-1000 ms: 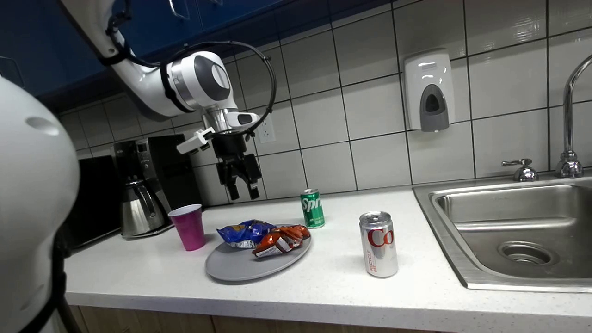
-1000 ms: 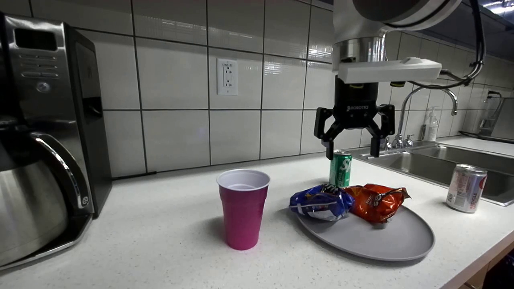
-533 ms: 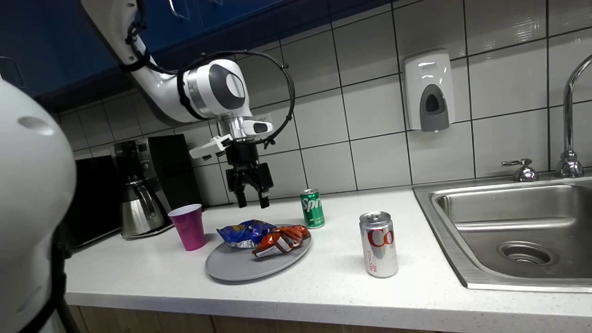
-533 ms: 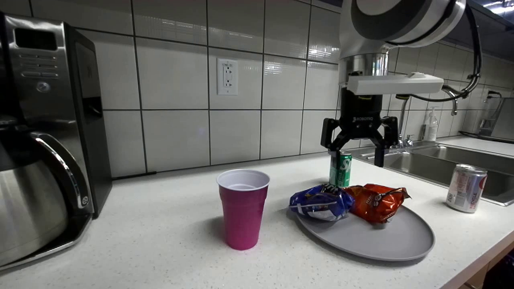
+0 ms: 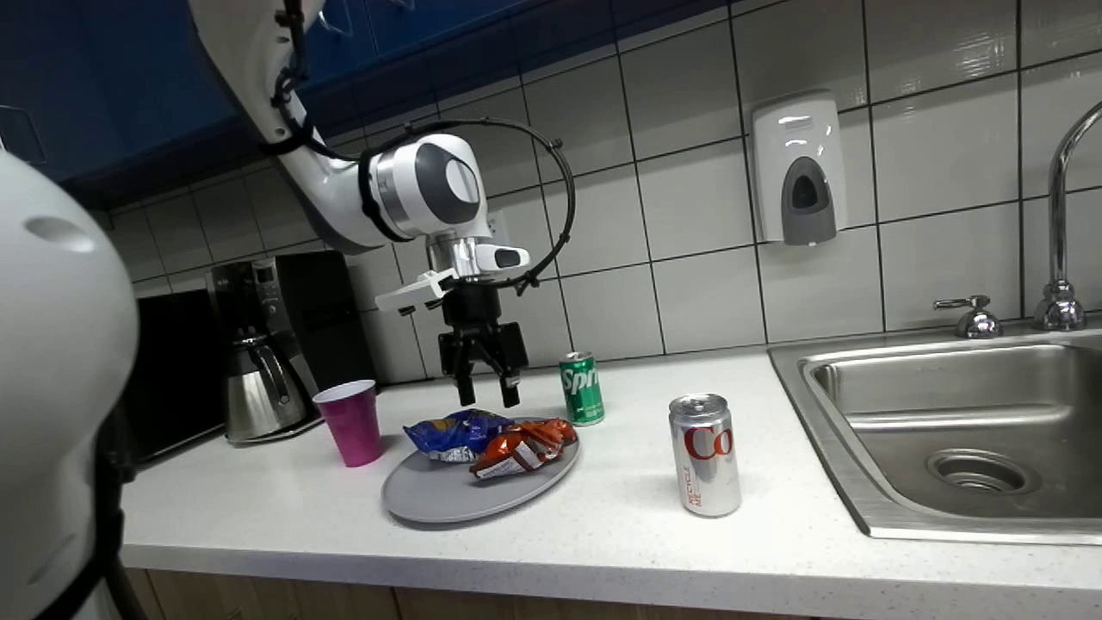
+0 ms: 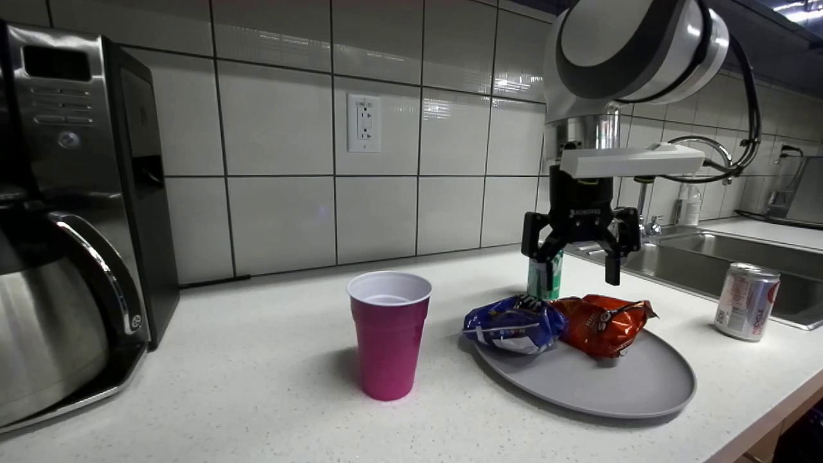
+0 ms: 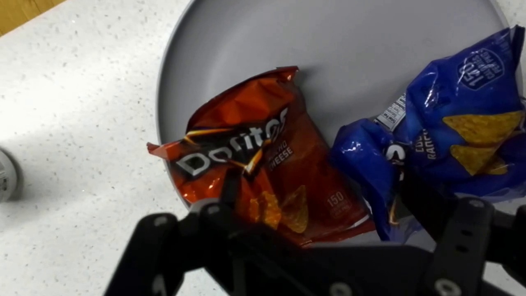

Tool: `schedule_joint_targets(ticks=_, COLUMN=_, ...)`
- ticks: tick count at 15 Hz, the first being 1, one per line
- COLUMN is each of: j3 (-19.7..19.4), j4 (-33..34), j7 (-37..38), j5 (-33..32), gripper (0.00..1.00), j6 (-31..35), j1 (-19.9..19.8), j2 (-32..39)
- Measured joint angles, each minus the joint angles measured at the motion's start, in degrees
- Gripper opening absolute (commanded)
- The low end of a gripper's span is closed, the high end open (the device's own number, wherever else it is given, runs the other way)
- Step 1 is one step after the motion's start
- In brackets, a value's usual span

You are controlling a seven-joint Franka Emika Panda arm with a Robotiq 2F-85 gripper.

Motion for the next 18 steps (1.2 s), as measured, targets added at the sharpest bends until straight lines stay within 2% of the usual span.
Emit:
schedule_joint_targets(ticks=10, j3=-1.5, j4=3.3, j7=-1.1, j5=0.0, gripper=1.0, j6=0.0, j1=0.0, j2=5.4)
schedule_joint_targets(ticks=18, j3=-2.1, j4=4.2, j7=-1.1, j5=0.0, gripper=1.0, j6=0.0, j1=0.0, j2=7.0)
